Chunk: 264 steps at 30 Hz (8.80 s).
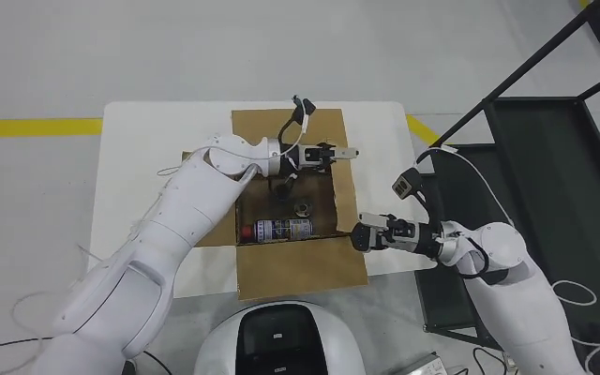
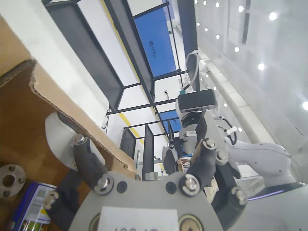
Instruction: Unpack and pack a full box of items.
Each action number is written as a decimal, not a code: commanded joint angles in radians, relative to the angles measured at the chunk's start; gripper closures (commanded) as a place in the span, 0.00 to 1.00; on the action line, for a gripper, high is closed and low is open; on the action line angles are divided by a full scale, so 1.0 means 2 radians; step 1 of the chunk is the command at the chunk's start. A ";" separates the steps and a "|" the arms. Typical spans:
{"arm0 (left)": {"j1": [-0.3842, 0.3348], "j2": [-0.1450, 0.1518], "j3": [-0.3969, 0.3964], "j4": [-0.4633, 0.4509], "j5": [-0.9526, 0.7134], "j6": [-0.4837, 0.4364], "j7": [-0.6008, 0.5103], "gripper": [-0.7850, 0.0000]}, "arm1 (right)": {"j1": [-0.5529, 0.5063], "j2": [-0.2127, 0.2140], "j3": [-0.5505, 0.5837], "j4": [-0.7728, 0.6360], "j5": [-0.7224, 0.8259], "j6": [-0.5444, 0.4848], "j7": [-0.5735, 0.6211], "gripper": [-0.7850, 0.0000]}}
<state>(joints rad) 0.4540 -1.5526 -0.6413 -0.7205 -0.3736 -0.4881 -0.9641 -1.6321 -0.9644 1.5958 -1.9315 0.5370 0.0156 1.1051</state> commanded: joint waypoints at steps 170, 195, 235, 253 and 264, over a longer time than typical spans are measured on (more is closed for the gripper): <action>0.419 0.174 -0.492 -0.481 0.110 0.066 0.194 0.00 | 0.348 -0.081 -0.384 0.159 -0.649 0.034 -0.183 0.00; 0.419 0.174 -0.492 -0.481 0.110 0.066 0.194 0.00 | 0.460 -0.151 -0.510 0.340 -0.635 0.022 -0.153 0.00; 0.419 0.174 -0.492 -0.481 0.110 0.066 0.194 0.00 | 0.344 -0.140 -0.392 0.169 -0.738 0.011 -0.133 1.00; 0.419 0.174 -0.492 -0.481 0.110 0.066 0.194 0.00 | 0.154 -0.094 -0.204 -0.059 -0.766 -0.014 -0.149 1.00; 0.419 0.174 -0.492 -0.481 0.110 0.066 0.194 0.00 | 0.154 -0.094 -0.204 -0.059 -0.766 -0.014 -0.149 1.00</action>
<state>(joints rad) 1.2922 -1.2055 -1.6248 -1.6834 -0.1541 -0.3561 -0.5758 -1.3247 -1.1520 1.1880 -2.0498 -0.9959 -0.0121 0.8075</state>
